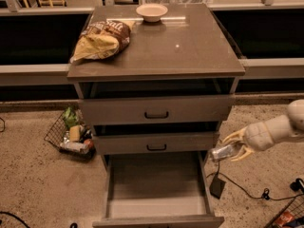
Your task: Pick redbull can from bottom drawer and place on counter
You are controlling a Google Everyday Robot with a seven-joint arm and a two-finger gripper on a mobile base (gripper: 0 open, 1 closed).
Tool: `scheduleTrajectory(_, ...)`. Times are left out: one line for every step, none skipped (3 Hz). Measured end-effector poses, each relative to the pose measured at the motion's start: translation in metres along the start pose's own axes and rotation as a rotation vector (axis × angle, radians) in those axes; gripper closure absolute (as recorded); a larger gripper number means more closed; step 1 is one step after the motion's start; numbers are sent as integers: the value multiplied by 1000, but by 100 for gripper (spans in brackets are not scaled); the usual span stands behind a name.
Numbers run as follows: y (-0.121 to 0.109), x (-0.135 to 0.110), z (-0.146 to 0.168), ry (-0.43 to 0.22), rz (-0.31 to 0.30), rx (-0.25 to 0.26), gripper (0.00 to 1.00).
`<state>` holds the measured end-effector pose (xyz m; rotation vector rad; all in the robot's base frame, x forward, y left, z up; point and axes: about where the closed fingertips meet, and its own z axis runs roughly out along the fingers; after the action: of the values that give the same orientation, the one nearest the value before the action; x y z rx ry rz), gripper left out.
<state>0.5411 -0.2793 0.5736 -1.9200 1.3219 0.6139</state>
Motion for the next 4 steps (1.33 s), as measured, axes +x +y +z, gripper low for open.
scheduleTrajectory(-15,-44,-83,37,-63,103,100)
scheduleTrajectory(-15,-44,-83,36,-62,103,100)
scheduleTrajectory(-47,-70,-73,10,-101,69,100)
scheduleTrajectory(-127,-142,-73,50,-234,23,100)
